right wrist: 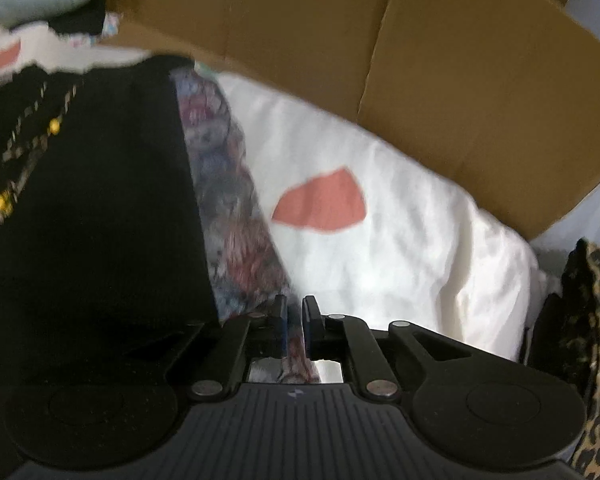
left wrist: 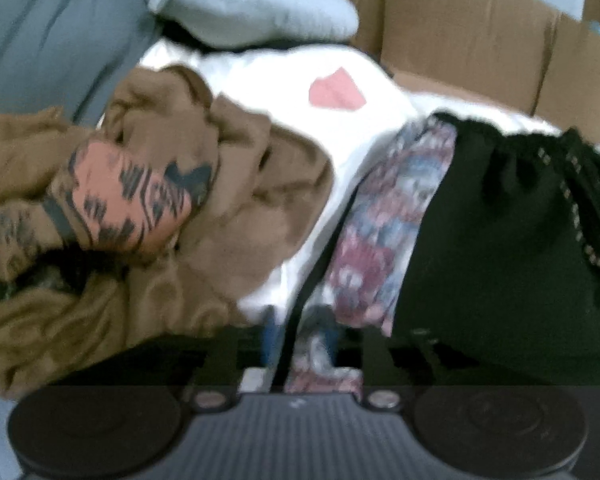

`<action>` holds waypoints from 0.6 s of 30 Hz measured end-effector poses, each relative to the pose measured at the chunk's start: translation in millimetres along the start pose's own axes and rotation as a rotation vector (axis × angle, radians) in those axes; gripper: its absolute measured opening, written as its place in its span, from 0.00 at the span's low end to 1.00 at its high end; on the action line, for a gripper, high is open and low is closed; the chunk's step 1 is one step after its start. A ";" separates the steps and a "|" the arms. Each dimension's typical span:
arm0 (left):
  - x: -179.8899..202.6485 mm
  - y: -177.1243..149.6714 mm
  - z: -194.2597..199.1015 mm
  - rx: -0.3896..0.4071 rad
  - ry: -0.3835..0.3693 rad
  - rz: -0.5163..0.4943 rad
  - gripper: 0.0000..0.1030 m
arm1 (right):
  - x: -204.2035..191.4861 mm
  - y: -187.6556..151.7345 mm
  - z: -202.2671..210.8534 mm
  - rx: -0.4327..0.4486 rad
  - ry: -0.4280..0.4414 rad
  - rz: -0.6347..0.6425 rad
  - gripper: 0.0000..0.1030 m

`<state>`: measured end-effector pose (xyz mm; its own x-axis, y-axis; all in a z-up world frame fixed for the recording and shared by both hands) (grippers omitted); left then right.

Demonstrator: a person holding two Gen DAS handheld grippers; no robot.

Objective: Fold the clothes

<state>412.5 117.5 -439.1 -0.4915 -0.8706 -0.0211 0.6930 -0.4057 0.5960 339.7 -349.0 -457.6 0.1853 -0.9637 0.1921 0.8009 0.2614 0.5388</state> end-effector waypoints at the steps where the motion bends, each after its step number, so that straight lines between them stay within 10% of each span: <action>1: 0.7 3.6 1.0 0.017 -0.002 0.003 0.48 | 2.4 4.3 2.2 0.009 0.005 -0.015 0.08; 18: 20.0 40.1 -35.2 0.055 -0.070 -0.005 0.48 | -16.8 42.0 -39.7 0.044 0.092 -0.108 0.34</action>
<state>449.0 74.1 -443.9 -0.5319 -0.8463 0.0307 0.6613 -0.3924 0.6393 392.8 -324.0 -470.8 0.1518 -0.9868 0.0562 0.7940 0.1556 0.5877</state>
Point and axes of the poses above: each gripper's, at about its wrist camera, not at the fingertips, and z roughly against the way its jaws point, x to its right, y to its top, the point moved 6 cm from there along -z, roughly the way its jaws point, and after that the axes turned 3 degrees about -y, right-handed, at the moved point
